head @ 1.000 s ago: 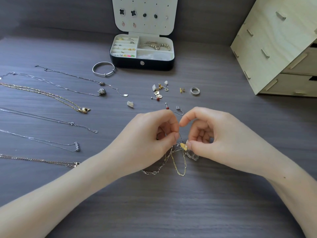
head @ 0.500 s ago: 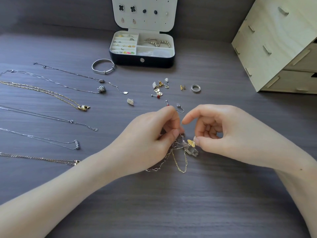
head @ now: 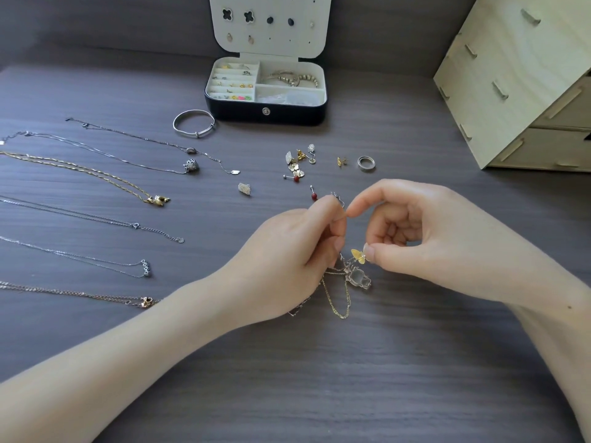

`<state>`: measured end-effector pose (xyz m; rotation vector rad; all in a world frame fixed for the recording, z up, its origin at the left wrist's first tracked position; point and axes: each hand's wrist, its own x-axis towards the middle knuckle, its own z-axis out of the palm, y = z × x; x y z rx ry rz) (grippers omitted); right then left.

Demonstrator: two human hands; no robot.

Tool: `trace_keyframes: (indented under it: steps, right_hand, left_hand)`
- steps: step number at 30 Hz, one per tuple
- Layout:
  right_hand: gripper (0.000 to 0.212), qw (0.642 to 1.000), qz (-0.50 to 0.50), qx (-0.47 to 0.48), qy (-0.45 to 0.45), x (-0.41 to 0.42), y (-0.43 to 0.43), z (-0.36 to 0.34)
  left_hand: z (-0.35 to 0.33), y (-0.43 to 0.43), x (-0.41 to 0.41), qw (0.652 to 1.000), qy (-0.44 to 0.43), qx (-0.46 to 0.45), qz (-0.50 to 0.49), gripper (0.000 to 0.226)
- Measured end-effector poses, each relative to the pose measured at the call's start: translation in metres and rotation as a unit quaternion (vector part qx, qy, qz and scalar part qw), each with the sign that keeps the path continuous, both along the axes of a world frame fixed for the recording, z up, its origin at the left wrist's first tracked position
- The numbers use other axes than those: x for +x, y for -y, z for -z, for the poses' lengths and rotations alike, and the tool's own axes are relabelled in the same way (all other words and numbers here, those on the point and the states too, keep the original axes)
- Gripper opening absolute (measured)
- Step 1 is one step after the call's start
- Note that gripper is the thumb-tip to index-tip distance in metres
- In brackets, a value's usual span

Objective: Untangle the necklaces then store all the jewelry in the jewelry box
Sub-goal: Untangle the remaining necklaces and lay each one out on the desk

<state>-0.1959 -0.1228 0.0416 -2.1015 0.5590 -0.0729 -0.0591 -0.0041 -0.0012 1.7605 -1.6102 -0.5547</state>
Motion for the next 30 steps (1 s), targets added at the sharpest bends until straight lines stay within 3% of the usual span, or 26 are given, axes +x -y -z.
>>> trace_keyframes:
  steps: [8, 15, 21, 30]
  right_hand:
    - [0.051, 0.999, 0.031, 0.035, -0.027, 0.006, -0.011, 0.012]
    - [0.04, 0.995, 0.097, 0.027, -0.007, 0.007, -0.017, 0.016]
    - [0.039, 0.998, 0.054, 0.033, -0.005, 0.004, -0.015, 0.011]
    - [0.021, 0.998, 0.039, -0.057, -0.01, 0.004, -0.009, 0.013]
  left_hand:
    - [0.001, -0.001, 0.001, 0.999, -0.034, -0.001, -0.001, 0.02]
    - [0.003, -0.002, 0.0, 0.999, -0.011, -0.033, 0.012, 0.014]
    - [0.006, 0.0, 0.002, 0.999, -0.002, -0.043, -0.001, 0.01]
    - [0.006, -0.001, 0.002, 0.999, 0.002, -0.039, -0.001, 0.002]
